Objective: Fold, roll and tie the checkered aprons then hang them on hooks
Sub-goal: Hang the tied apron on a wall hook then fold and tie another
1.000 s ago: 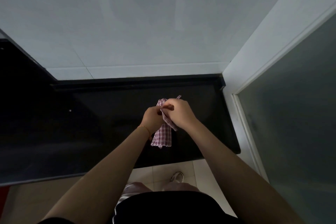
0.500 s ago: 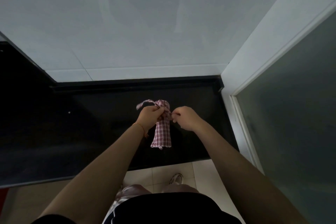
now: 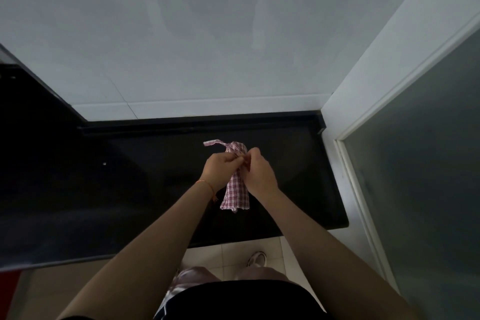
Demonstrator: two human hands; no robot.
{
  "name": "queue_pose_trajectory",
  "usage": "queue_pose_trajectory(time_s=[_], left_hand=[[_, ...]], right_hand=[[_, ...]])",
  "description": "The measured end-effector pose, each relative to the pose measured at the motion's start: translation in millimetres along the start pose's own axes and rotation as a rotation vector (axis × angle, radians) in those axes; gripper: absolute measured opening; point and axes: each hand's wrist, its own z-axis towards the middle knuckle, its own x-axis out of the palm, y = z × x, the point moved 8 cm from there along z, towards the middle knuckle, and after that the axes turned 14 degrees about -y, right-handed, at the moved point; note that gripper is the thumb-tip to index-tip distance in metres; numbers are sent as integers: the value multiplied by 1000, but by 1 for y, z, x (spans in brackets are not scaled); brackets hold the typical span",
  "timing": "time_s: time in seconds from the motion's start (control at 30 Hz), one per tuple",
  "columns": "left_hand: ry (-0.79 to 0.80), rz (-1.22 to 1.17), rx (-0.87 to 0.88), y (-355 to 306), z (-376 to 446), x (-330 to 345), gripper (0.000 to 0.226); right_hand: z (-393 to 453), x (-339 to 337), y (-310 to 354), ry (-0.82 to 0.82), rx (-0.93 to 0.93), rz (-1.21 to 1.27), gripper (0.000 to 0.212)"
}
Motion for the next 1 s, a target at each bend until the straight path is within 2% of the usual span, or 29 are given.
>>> queue_pose_trajectory(time_s=[0.13,0.23,0.4,0.47,0.53,0.63,0.7,0.83,0.9,1.0], left_hand=[[-7,-62,15,-2,-6,1,23],[-38,-215,-78,9,-8,2,15],[-195,-379,-253,32,-14,6,16],[-212,-430,-350,41,-17,10,14],[-211,-457,-402,44,-17,13,11],[-232,-452,-411,41,-12,8,15],[-254,-447,-395,38,-6,1,16],[-270,-385,-395,39,1,-10,18],[-268,-366,-396,42,3,-11,17],[-248,-366,-396,47,4,-7,18]], right_hand=[[2,5,1,-46,-127,-163,12],[3,5,8,-91,-272,-286,15],[6,5,12,-50,-240,-276,10],[5,9,13,-26,-256,-284,7],[7,11,10,-6,-217,-248,4],[13,6,5,26,-59,-100,9],[16,5,1,105,40,-8,5],[19,6,-8,265,198,173,11],[18,5,-12,281,224,198,13],[20,1,-14,246,174,110,8]])
